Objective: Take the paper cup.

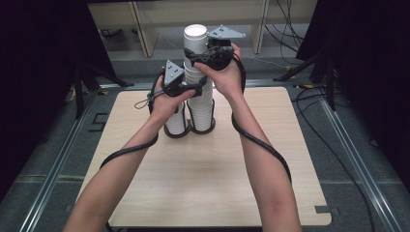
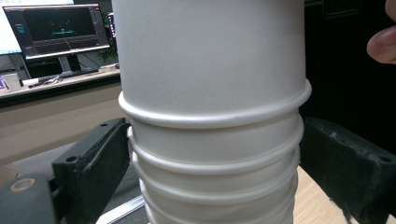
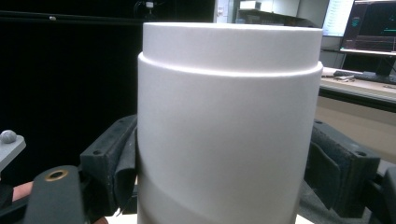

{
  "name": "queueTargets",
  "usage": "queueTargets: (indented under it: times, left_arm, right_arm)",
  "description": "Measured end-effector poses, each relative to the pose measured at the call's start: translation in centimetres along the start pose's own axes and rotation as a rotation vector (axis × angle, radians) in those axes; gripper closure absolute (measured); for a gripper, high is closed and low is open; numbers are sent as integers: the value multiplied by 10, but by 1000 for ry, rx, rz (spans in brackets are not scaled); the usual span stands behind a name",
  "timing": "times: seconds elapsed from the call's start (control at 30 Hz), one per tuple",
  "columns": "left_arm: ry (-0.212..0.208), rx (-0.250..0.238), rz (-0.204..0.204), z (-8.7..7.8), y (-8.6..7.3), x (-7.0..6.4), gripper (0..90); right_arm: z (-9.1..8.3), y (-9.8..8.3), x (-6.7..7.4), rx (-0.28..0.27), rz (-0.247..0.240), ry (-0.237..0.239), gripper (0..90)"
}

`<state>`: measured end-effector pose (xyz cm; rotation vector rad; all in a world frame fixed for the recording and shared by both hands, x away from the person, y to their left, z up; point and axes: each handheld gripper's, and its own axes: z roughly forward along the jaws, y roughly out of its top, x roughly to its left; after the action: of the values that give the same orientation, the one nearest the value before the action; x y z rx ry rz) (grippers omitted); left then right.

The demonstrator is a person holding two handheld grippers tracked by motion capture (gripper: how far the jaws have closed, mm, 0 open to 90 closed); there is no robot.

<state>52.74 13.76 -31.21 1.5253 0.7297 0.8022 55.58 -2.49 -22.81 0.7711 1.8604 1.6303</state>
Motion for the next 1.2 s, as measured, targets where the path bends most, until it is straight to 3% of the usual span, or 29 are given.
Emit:
queueTargets:
  times: [0.23, 0.7, 1.2]
  left_arm:
    - [0, 2, 1, 0, 0, 0, 87]
    - [9, 12, 2, -1, 0, 0, 88]
    - [4, 12, 1, 0, 1, 0, 88]
  right_arm:
    - [-2, 3, 0, -22, 7, 1, 205]
    - [-15, 26, 1, -111, 6, -12, 226]
    - [-18, 34, 0, -134, 5, -15, 233]
